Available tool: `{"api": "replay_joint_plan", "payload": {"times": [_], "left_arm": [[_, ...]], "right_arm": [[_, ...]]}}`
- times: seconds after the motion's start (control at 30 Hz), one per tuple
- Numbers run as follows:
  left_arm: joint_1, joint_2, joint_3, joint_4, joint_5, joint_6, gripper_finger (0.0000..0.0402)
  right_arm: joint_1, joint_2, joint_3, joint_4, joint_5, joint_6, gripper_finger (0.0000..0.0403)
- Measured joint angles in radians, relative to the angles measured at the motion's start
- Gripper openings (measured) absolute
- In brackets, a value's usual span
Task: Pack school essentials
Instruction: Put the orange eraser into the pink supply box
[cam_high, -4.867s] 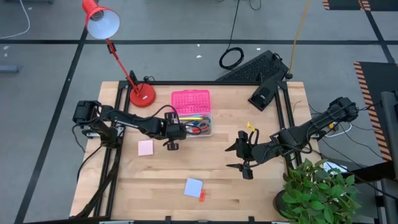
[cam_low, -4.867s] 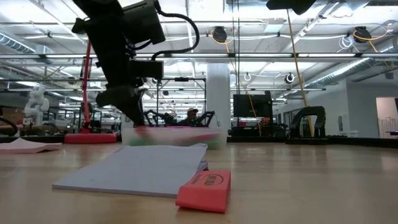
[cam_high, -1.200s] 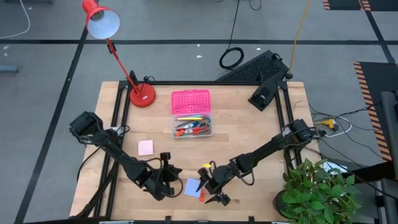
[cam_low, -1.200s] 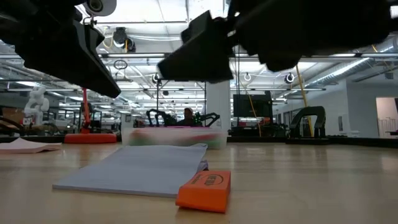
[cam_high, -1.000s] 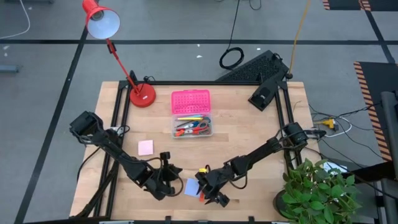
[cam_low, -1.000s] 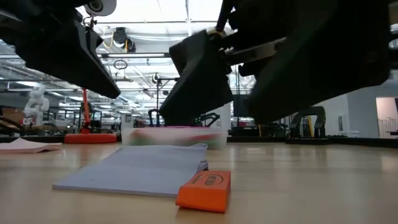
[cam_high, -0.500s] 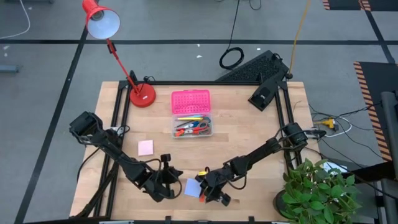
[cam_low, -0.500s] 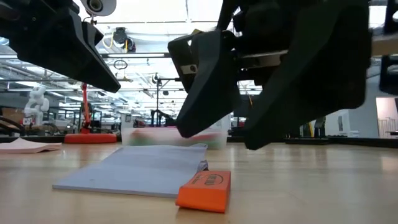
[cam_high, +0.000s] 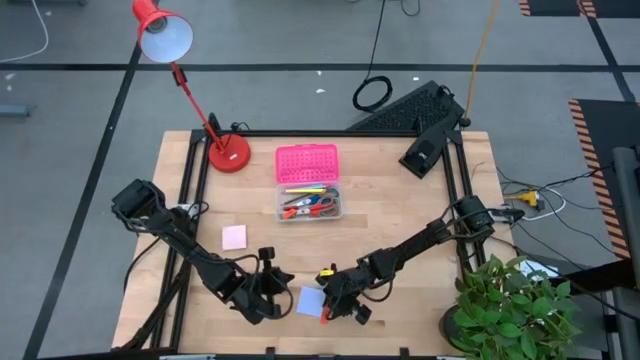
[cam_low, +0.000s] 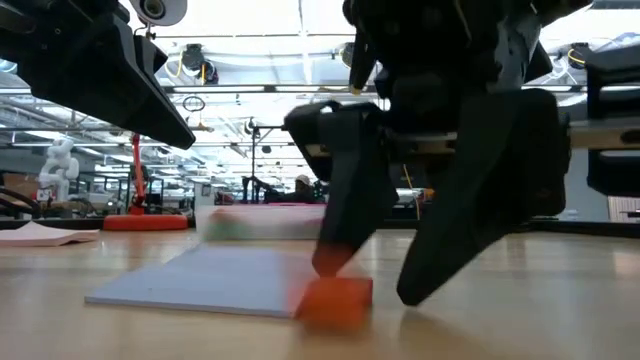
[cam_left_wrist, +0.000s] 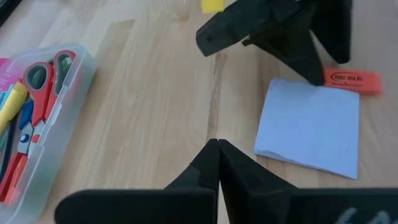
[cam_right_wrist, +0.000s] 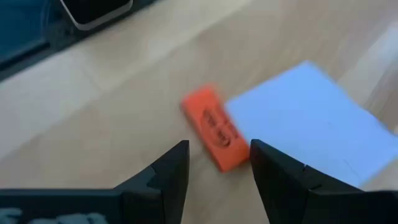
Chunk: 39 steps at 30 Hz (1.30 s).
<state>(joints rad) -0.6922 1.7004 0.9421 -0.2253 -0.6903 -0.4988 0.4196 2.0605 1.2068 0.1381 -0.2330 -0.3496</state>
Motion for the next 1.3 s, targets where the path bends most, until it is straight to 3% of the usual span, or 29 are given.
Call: {"api": "replay_joint_plan", "payload": {"times": [0.47, 0.63, 0.97, 1.3], "left_arm": [[0.0, 0.0, 0.0, -0.001, 0.0, 0.0, 0.0023], [0.0, 0.0, 0.0, -0.002, 0.0, 0.001, 0.0024], [0.0, 0.0, 0.0, -0.001, 0.0, 0.001, 0.0024], [0.003, 0.0, 0.0, 0.001, 0.0, 0.004, 0.0024]], "right_arm": [[0.007, -0.006, 0.0, -0.056, -0.035, 0.17, 0.013], [0.028, -0.006, 0.0, -0.043, 0.053, 0.21, 0.0128], [0.048, -0.005, -0.001, 0.008, 0.159, 0.311, 0.0187], [0.06, 0.026, 0.0, 0.093, 0.154, 0.174, 0.0204]]}}
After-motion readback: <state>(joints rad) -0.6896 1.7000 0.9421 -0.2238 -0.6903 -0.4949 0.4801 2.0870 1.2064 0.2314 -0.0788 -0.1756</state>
